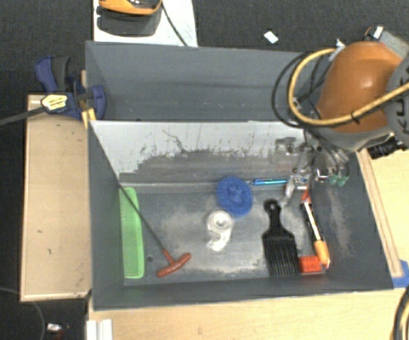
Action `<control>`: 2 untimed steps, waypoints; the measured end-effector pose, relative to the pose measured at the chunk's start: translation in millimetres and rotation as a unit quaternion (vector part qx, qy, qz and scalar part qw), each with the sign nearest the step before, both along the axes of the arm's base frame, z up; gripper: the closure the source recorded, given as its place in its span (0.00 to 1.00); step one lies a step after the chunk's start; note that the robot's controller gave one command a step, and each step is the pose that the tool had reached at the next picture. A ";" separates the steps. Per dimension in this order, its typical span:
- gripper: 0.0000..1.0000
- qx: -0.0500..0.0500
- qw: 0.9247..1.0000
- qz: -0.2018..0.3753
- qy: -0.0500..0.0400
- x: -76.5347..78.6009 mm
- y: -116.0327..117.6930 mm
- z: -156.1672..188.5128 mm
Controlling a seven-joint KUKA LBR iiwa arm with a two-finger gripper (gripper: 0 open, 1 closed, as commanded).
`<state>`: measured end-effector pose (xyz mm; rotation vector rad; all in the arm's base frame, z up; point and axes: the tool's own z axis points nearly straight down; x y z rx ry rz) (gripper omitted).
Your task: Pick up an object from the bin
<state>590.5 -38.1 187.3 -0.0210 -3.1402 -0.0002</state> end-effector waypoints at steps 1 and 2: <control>0.00 0.000 1.000 0.001 -0.003 1.4 0.1 2.4; 0.00 0.000 0.997 -0.081 -0.004 -3.0 36.7 -58.0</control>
Offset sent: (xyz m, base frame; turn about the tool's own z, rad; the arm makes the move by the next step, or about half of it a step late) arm -0.0091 0.0721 -0.1173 0.3244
